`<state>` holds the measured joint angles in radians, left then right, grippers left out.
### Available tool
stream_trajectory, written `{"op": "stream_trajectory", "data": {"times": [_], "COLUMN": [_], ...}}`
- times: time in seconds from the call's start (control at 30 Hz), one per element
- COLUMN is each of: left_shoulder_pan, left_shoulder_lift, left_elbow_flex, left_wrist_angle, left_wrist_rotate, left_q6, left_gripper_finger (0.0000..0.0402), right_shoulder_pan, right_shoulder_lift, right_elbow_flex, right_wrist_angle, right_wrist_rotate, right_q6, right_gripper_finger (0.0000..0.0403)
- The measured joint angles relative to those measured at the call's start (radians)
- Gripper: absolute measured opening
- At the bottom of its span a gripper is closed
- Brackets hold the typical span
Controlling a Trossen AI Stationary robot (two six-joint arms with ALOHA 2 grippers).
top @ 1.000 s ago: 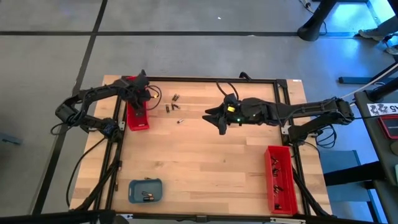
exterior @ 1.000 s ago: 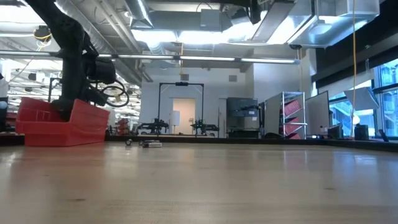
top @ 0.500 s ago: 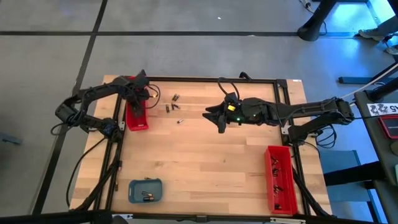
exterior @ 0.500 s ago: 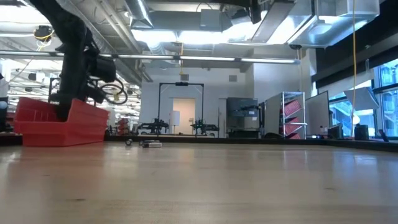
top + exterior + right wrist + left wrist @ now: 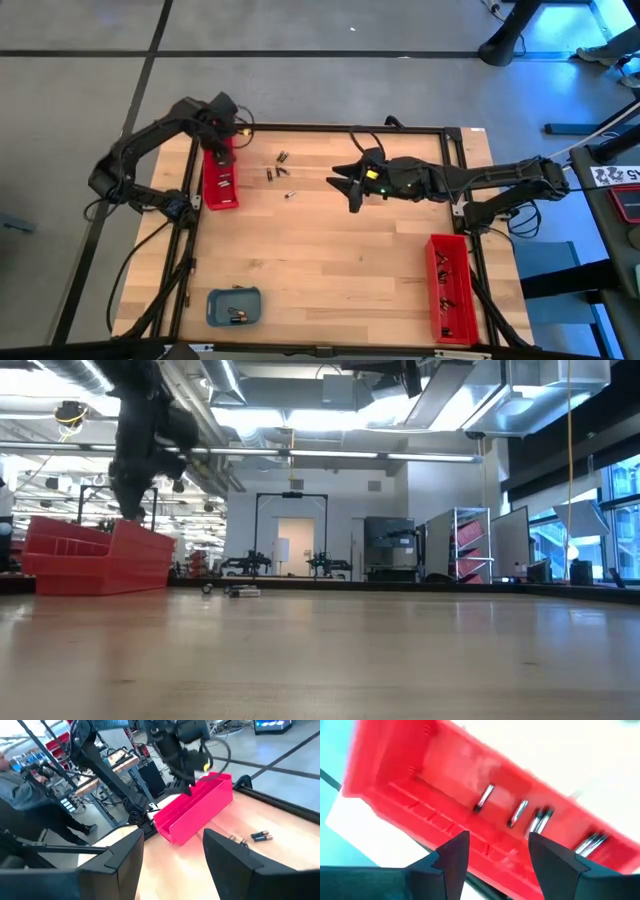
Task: Sort batteries
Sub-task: Put the silver battery into the top red bin
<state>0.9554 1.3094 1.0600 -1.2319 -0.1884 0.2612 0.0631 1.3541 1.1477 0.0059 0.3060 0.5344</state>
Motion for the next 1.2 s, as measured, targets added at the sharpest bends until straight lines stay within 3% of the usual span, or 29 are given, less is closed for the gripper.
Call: {"op": "stream_trajectory", "data": {"times": [0.13, 0.33, 0.5, 0.63, 0.77, 0.93, 1.2], "left_shoulder_pan": [-0.014, -0.1, -0.247, -0.373, -0.495, -0.613, -0.697], "left_shoulder_lift": [-0.065, -0.257, -0.414, -0.504, -0.516, -0.441, -0.224], "left_elbow_flex": [0.075, 0.091, 0.091, 0.038, -0.022, -0.077, -0.14], "left_wrist_angle": [-0.017, 0.092, 0.27, 0.544, 0.732, 0.749, 0.747], "left_wrist_rotate": [0.1, 0.31, 0.335, 0.331, 0.215, 0.05, 0.02], "left_q6": [-0.135, -0.34, -0.465, -0.54, -0.616, -0.704, -0.797], "left_gripper_finger": [0.0194, 0.0194, 0.0194, 0.0194, 0.0194, 0.0194, 0.0194], "right_shoulder_pan": [-0.064, -0.247, -0.355, -0.387, -0.384, -0.37, -0.366], "right_shoulder_lift": [0.02, 0.109, 0.228, 0.331, 0.434, 0.549, 0.626], "right_elbow_flex": [0.0, 0.0, 0.0, 0.0, 0.0, 0.001, 0.032], "right_wrist_angle": [-0.004, 0.005, 0.048, 0.107, 0.166, 0.245, 0.21], "right_wrist_rotate": [-0.096, -0.407, -0.654, -0.781, -0.78, -0.734, -0.611], "right_q6": [-0.037, -0.188, -0.383, -0.529, -0.592, -0.615, -0.63], "right_gripper_finger": [0.0205, 0.0205, 0.0205, 0.0205, 0.0204, 0.0204, 0.0204]}}
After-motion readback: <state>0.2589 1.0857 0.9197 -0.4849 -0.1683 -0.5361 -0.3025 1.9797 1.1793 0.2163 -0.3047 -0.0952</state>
